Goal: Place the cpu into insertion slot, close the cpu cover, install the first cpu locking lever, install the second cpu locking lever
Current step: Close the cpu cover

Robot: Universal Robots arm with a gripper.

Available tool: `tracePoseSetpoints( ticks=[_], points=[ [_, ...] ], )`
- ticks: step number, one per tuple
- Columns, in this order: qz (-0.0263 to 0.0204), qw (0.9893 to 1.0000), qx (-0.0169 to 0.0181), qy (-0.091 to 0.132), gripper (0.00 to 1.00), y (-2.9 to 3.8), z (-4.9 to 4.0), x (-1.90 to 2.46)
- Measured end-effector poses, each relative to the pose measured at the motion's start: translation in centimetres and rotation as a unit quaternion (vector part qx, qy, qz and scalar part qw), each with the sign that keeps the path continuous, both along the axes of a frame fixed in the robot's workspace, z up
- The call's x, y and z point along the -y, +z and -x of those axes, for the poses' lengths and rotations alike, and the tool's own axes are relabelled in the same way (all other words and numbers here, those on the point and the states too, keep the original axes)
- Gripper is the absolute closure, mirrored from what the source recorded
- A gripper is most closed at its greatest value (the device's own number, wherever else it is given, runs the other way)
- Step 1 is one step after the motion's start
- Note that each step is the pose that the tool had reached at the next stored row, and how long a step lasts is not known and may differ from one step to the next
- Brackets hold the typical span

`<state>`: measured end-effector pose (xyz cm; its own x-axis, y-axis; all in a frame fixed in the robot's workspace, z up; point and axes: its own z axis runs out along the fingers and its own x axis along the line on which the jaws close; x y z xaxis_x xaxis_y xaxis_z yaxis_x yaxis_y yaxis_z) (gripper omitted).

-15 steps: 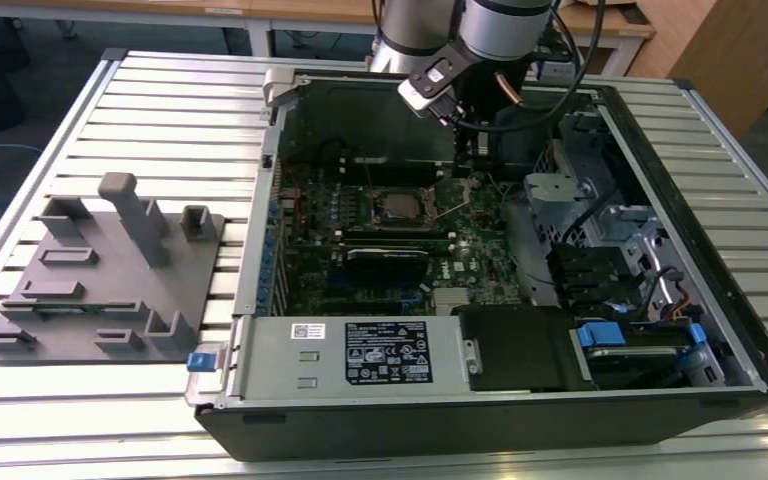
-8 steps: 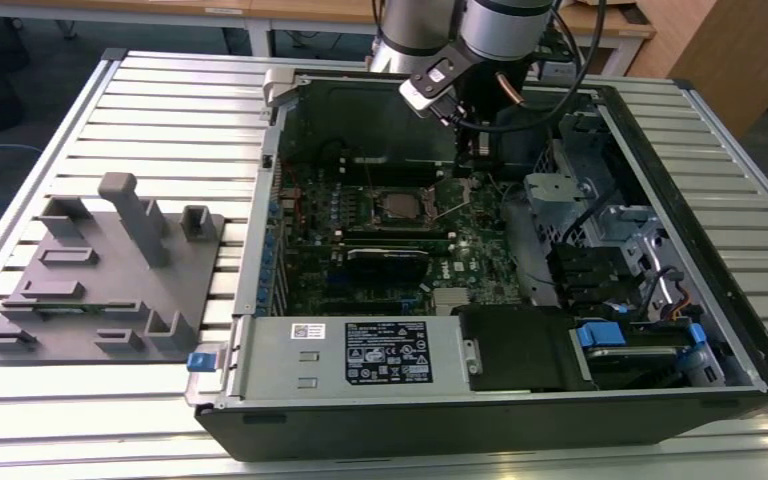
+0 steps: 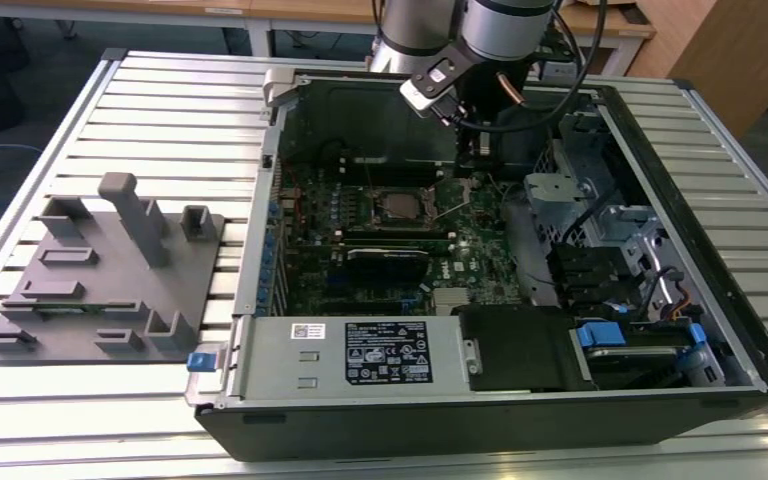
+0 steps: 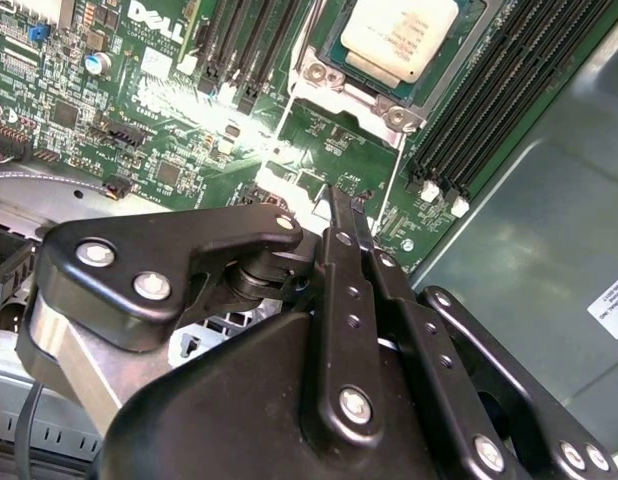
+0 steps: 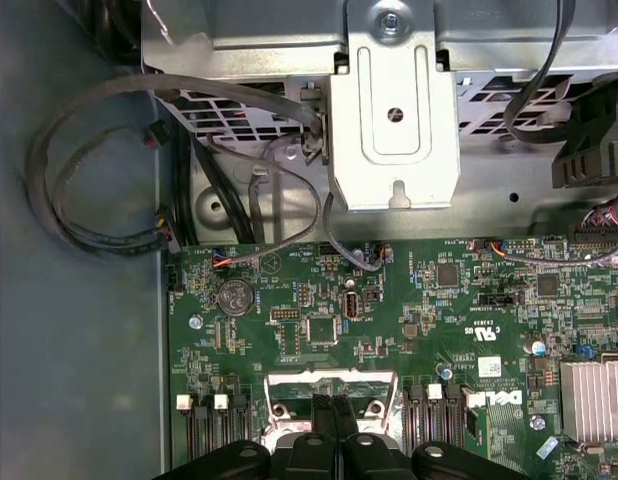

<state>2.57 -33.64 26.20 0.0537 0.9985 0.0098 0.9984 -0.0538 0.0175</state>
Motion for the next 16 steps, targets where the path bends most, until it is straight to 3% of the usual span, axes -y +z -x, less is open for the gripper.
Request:
tracePoseSetpoints(
  ticks=[16],
  points=[
    [0.0, 1.0, 0.0, 0.0, 0.9, -0.03, -0.65, -0.01]
  ],
)
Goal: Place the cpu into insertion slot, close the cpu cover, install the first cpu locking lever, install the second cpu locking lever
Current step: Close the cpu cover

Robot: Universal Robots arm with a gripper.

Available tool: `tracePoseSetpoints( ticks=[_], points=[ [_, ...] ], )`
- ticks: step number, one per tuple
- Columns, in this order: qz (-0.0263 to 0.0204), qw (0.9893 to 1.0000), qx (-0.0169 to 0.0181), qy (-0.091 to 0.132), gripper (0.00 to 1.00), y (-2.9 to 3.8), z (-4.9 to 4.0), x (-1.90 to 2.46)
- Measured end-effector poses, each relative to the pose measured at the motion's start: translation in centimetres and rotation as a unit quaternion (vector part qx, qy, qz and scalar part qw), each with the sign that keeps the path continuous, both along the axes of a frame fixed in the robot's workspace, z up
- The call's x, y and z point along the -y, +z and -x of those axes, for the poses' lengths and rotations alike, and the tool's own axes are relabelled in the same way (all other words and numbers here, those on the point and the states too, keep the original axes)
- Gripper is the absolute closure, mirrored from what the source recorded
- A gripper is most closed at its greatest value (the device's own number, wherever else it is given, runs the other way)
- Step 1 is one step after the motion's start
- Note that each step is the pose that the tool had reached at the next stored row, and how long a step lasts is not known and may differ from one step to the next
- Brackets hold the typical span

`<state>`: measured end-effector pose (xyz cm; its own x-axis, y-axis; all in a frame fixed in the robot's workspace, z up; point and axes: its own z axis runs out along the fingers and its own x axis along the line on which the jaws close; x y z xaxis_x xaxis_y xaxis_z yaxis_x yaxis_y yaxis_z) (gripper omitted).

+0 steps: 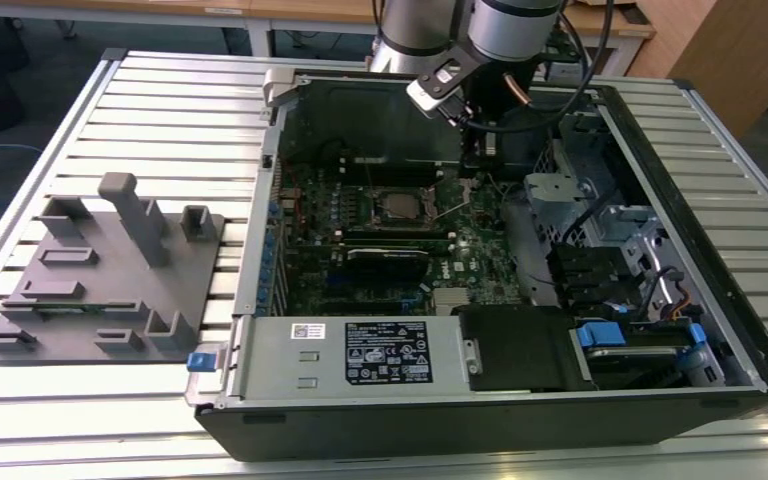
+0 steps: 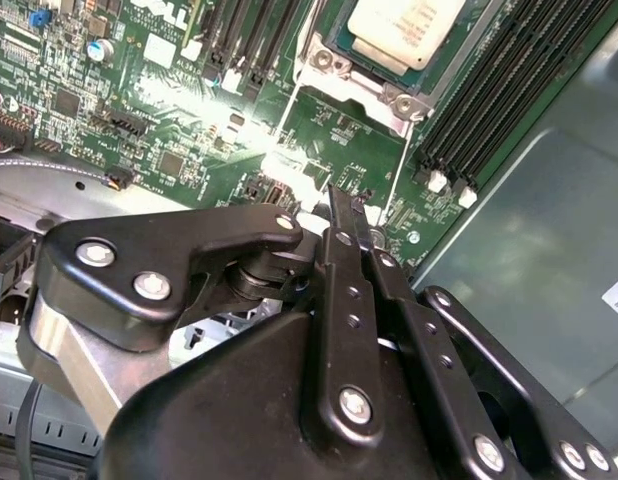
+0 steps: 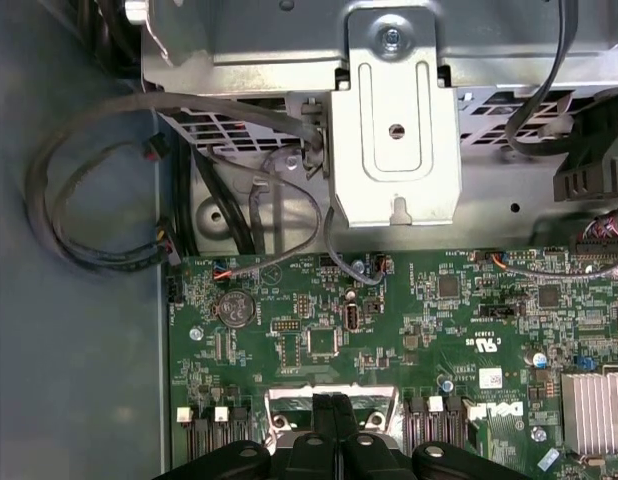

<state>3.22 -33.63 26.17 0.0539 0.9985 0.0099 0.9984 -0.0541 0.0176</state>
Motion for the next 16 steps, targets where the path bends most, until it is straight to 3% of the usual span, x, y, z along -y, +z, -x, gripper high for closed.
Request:
tracePoseSetpoints(
  ticks=[8, 16],
  points=[
    [0.0, 1.0, 0.0, 0.0, 0.9, 0.0, -0.06, 0.0],
    [0.0, 1.0, 0.0, 0.0, 0.9, -0.01, -0.66, -0.02]
  ],
)
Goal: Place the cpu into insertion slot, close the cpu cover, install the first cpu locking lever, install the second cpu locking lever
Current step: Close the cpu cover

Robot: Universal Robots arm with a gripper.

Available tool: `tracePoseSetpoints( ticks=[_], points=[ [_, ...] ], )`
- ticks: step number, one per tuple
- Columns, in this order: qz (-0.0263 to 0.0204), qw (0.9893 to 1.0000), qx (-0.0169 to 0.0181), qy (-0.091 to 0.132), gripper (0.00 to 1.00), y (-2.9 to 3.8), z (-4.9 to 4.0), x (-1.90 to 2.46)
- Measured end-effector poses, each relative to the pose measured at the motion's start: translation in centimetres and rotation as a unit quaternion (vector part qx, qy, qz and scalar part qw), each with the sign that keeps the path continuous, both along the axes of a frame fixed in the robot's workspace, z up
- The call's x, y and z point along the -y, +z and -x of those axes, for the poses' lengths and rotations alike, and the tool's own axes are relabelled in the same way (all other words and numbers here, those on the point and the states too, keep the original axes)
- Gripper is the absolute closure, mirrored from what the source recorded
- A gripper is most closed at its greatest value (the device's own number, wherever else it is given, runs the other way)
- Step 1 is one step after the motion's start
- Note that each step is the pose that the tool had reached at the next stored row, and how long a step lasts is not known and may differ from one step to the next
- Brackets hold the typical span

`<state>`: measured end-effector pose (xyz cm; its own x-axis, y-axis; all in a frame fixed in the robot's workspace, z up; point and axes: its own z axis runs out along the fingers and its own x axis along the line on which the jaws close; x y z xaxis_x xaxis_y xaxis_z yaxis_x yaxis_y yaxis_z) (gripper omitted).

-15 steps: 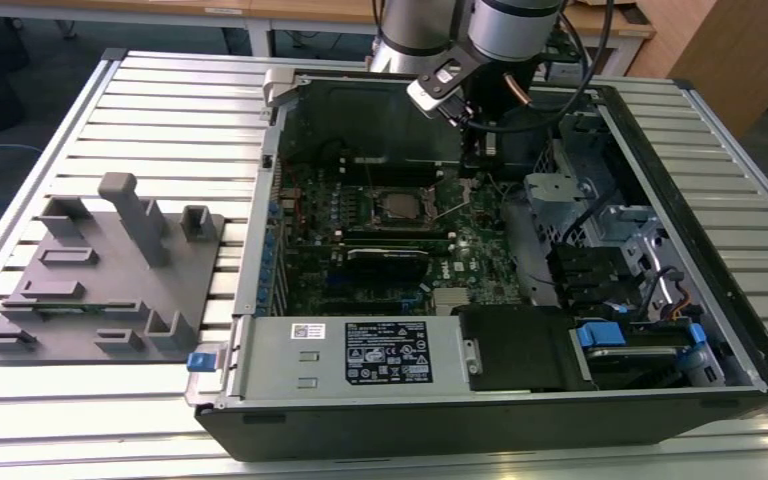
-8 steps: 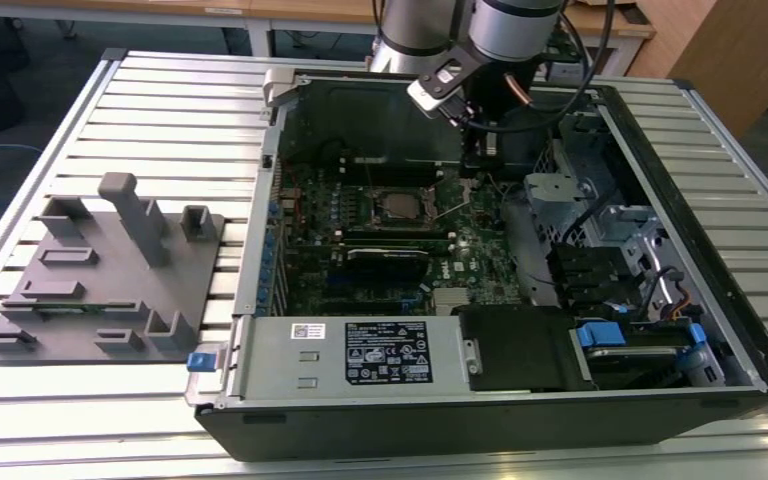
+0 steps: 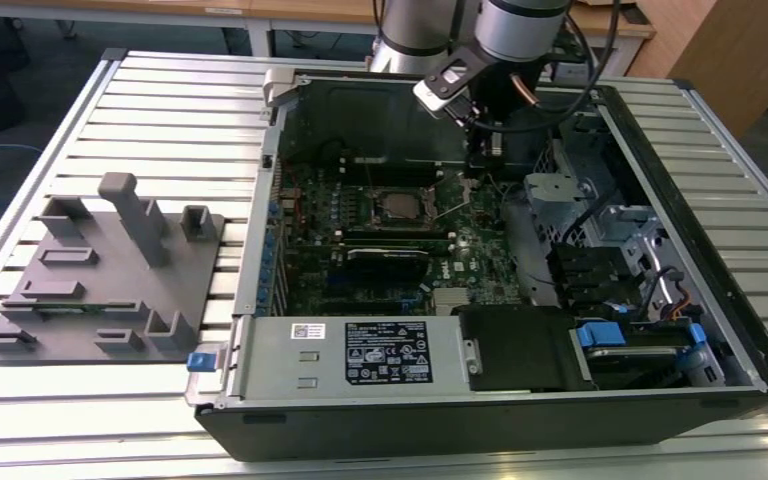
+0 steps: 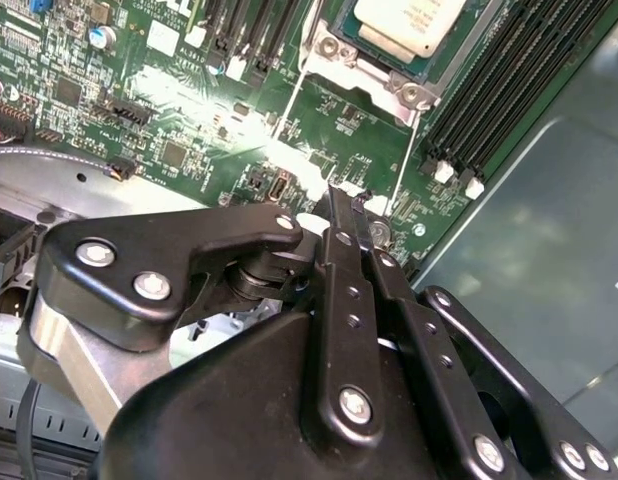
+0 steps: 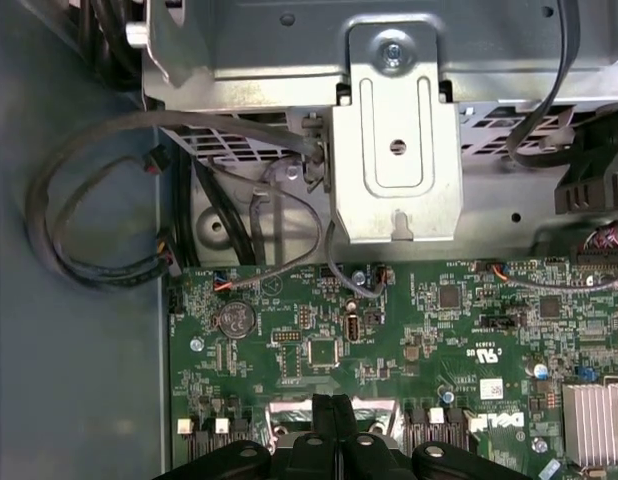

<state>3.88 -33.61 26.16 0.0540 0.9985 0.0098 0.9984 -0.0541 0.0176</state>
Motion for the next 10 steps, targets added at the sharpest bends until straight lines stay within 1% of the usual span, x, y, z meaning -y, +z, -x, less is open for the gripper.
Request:
tracePoseSetpoints(
  ticks=[10],
  points=[
    [0.0, 1.0, 0.0, 0.0, 0.9, -0.06, -1.04, -0.05]
  ],
)
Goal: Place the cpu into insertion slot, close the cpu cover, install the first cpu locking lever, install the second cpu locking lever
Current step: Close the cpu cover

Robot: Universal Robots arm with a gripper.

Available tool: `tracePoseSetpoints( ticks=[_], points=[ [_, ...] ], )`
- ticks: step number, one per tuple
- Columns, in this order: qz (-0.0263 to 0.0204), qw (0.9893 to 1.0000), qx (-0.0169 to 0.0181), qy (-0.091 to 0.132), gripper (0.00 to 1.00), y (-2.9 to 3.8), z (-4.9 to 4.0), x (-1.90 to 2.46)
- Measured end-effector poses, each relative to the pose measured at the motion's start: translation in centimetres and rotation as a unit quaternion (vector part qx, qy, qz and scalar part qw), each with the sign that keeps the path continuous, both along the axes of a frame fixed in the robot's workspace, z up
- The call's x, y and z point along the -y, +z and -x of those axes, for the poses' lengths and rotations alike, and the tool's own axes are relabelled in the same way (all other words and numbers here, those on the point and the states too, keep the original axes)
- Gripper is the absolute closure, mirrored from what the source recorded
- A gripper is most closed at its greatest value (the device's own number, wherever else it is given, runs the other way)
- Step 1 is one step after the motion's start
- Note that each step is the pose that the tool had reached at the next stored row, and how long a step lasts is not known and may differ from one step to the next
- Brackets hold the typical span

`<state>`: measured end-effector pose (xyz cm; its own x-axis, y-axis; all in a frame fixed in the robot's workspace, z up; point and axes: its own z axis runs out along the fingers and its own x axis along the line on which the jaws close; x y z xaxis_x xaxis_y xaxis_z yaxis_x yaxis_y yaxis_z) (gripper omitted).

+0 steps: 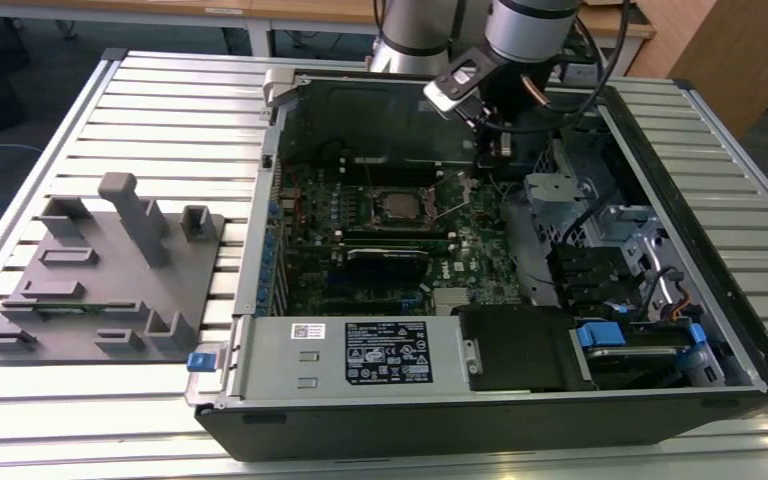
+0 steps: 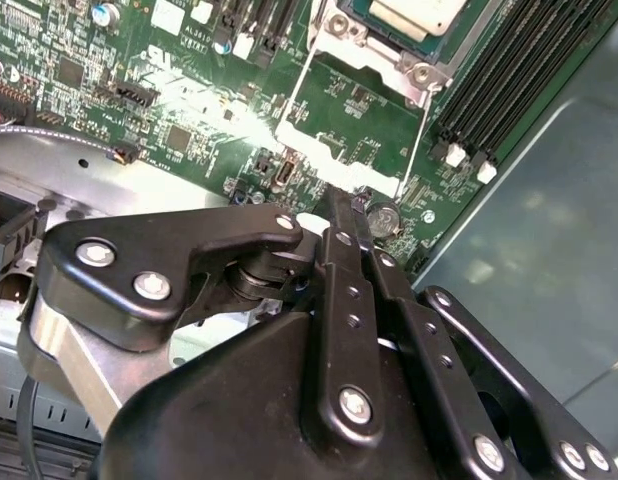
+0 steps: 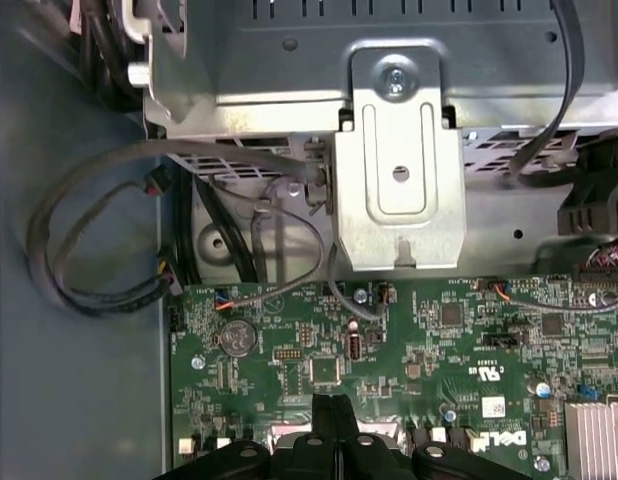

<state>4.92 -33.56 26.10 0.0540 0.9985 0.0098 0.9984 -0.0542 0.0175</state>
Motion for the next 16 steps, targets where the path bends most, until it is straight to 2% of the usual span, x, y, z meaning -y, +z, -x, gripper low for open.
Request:
tracePoseSetpoints(
  ticks=[7, 16],
  points=[
    [-0.0001, 1.0, 0.0, 0.0, 0.9, -0.2, -0.73, -0.03],
    [0.0, 1.0, 0.0, 0.0, 0.9, -1.21, -0.86, -0.03]
  ],
)
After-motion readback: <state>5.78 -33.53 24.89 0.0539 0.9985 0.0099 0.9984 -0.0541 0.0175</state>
